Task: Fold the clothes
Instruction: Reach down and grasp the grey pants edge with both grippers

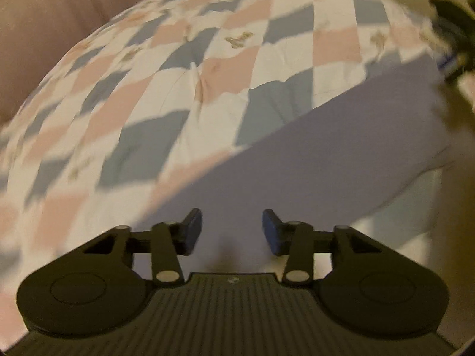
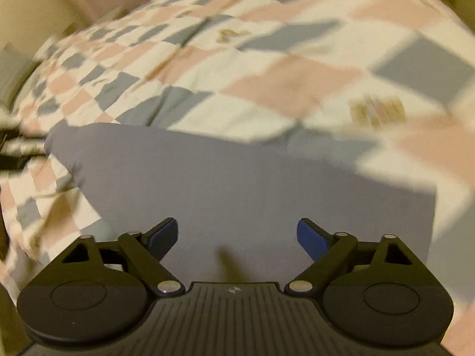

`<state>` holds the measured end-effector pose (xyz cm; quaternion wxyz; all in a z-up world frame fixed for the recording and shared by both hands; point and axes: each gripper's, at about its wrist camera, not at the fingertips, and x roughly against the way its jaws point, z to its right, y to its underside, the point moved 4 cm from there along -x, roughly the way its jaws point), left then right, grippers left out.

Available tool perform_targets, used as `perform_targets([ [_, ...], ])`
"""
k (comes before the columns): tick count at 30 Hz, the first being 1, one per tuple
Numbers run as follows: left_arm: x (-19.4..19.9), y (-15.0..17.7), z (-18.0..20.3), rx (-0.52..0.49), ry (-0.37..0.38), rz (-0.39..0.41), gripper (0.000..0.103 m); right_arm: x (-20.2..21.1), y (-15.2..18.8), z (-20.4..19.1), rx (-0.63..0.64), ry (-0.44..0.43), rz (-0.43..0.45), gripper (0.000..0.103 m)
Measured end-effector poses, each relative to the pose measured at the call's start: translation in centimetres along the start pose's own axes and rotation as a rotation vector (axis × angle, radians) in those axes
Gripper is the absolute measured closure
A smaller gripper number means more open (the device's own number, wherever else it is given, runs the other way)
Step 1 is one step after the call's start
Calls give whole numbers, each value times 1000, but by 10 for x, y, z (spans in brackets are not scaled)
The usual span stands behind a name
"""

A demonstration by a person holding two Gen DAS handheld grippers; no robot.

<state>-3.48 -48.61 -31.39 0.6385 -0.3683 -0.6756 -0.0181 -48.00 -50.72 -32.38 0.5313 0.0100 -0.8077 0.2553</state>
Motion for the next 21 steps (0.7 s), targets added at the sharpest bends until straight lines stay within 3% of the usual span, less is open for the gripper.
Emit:
perform_targets([
  [4,-61,-20,-37,-112,51,-43,65,-30,-33,11,129,-41,-27,26],
  [9,-113,-14,-56,-240,119,-113,64,-63,-59,19,249,-91,-56,27],
  [13,-139,0,-62,-251,186,-119,62,-92,-70,24,322,-136,-99,27],
  [15,-142,5,-60,-262,206,-102,75,-103,-72,27,341,-148,-115,27],
  [16,-144,8,-59,-268,215,-93,97,-108,-73,29,339,-159,-123,27],
  [18,-143,16,-49,-325,174,-63,103,-117,-73,32,347,-170,-137,29],
  [20,-139,23,-43,-346,125,-26,103,-123,-70,31,370,-180,-157,50],
  [21,-137,26,-40,-356,101,-8,103,-125,-67,29,383,-189,-165,69],
])
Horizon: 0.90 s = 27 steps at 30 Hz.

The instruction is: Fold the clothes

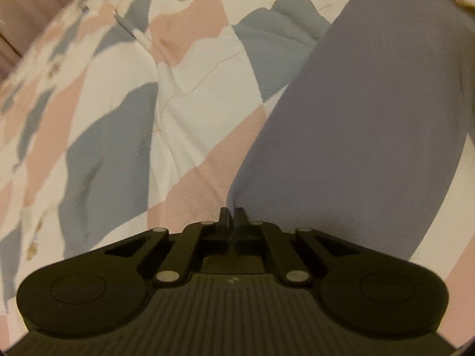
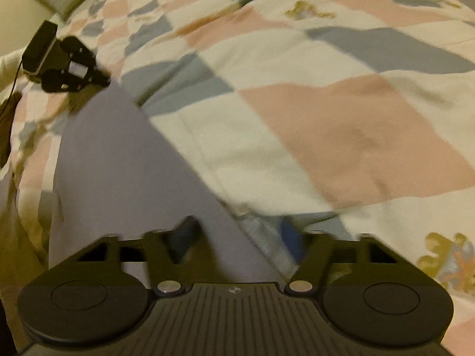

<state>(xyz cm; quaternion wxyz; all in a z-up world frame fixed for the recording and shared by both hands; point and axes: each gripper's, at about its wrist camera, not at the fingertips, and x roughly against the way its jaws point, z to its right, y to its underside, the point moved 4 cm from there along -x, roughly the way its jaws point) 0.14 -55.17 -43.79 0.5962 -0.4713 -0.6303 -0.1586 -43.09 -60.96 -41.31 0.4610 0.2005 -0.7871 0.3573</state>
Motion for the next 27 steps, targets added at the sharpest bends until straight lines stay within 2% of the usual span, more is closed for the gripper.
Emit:
perform_targets([
  [1,3,3,5,-8,-36,14,103,0,1,-5,23,12,4,88],
  [2,5,5,11,-22,-70,24,103,1,2,-10,48,25,10,97],
  [6,18,12,35,-79,-232,61,103,13,12,-40,150,179,90,100],
  [11,43,24,67,-111,-416,110,103,29,34,-92,286,451,212,103],
  [14,73,32,95,-119,-524,132,103,45,53,-135,376,593,291,103],
  [17,115,40,129,-108,-610,144,103,69,76,-183,452,693,360,103],
  [22,208,54,211,-49,-705,172,103,113,136,-265,491,727,468,103],
  [25,243,71,274,-8,-733,177,103,109,190,-302,491,702,472,103],
  [27,248,86,317,34,-711,172,103,92,226,-318,466,659,440,102],
])
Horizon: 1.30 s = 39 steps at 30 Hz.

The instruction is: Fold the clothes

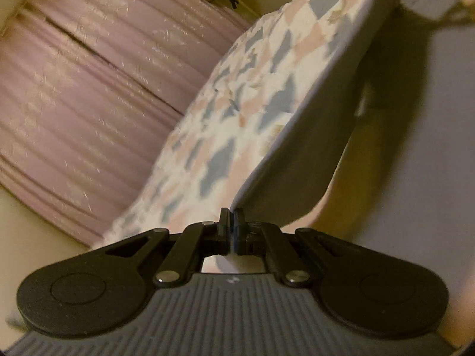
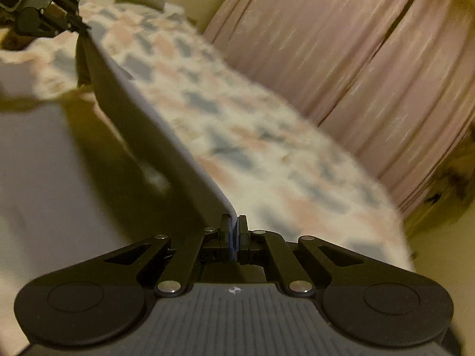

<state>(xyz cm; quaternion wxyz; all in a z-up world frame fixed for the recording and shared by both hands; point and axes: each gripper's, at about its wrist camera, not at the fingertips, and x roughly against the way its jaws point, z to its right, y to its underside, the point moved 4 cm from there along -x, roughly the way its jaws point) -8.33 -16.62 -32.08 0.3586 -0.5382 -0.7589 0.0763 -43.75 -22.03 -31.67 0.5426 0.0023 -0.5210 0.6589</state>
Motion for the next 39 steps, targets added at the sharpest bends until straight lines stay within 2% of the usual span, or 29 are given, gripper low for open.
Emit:
perform_targets([
  [1,11,10,19,21,27,-35,101,3,14,-17,-24,-19,-28,86],
  [2,17,20,36,41,49,-80,95,6,27,-33,-47,-39,-57,78],
  [3,23,31,54,61,70,-125,95,9,41,-50,-71,-58,-85,63],
  [5,32,51,79,157,87,-209,95,20,61,-75,-155,-73,-104,63],
  [6,37,59,86,214,81,-246,95,28,65,-79,-211,-64,-101,57],
  [7,47,62,86,295,71,-256,95,36,69,-81,-270,-53,-95,51],
  [11,84,62,72,607,30,-254,90,61,79,-48,-529,18,-63,51],
  [12,92,60,65,670,20,-244,89,62,82,-32,-631,22,-49,51],
  [15,97,51,48,827,29,-207,87,50,100,26,-1054,-33,11,50],
  [17,94,44,42,862,43,-188,86,32,123,62,-1400,-119,64,50],
  [18,90,40,39,867,49,-179,86,21,132,75,-1515,-137,73,49],
  [20,74,28,41,815,65,-157,86,-3,142,96,-1598,-117,52,48],
  [22,58,13,48,711,94,-136,86,-28,144,110,-1659,-132,49,49],
  [24,44,-2,61,578,130,-98,86,-51,147,120,-1729,-172,38,52],
  [26,32,-15,76,444,169,-62,85,-70,151,124,-1769,-166,-20,58],
  [30,14,-30,109,214,257,-25,85,-89,159,120,-1769,-149,-117,59],
  [35,-1,-31,146,-42,318,-22,82,-93,173,120,-1829,-181,-97,62],
  [36,-1,-30,150,-83,311,-24,81,-93,174,120,-1831,-183,-96,62],
  [38,-3,-27,158,-178,278,-23,68,-93,175,123,-1820,-189,-97,62],
  [39,-4,-26,162,-232,253,-20,67,-95,174,124,-1807,-195,-98,62],
])
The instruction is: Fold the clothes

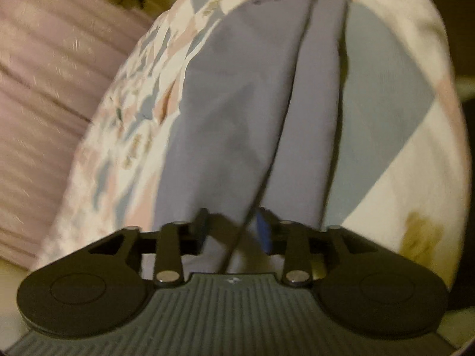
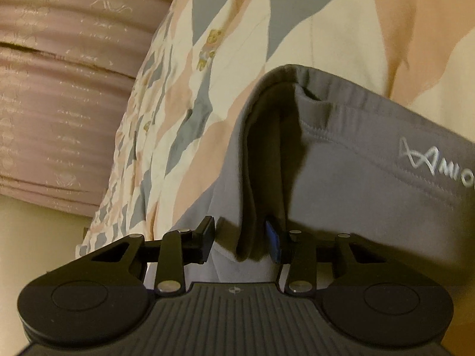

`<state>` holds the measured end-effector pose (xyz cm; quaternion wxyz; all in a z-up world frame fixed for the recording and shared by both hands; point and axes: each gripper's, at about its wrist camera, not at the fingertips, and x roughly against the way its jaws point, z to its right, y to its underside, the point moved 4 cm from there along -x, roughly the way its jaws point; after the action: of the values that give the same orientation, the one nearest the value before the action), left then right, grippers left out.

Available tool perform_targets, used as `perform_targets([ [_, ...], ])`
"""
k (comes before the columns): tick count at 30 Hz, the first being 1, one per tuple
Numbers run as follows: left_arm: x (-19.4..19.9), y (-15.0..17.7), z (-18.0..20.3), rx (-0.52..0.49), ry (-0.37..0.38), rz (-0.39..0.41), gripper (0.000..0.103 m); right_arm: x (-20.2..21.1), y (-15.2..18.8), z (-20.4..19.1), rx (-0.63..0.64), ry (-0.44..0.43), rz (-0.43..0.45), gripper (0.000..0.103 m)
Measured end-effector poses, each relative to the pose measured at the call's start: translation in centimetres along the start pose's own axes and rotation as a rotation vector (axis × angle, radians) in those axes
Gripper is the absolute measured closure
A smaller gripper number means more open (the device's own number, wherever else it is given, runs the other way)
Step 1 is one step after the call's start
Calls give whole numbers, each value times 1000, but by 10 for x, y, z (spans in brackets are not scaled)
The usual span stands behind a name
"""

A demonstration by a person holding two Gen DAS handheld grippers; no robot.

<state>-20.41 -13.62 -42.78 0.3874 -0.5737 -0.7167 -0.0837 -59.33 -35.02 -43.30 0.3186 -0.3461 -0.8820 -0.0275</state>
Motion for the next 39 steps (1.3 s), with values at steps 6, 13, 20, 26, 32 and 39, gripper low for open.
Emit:
perform_targets([
  [6,-1,3,22,-303,-112,4,100,17,-9,-11,90,-44,-11,97],
  [13,53,9,-15,-128,-126,73,101,109,-58,-4,266,-29,47,97],
  [20,36,25,39,-269,-82,-8,100,119,-57,63,254,158,-60,100],
  [26,23,29,51,-274,-122,0,97,127,-47,69,204,108,-10,69],
  [32,11,34,53,-355,-111,9,101,128,-42,60,251,158,9,97],
  [39,31,40,32,-350,-177,3,101,152,-30,8,410,144,105,99],
])
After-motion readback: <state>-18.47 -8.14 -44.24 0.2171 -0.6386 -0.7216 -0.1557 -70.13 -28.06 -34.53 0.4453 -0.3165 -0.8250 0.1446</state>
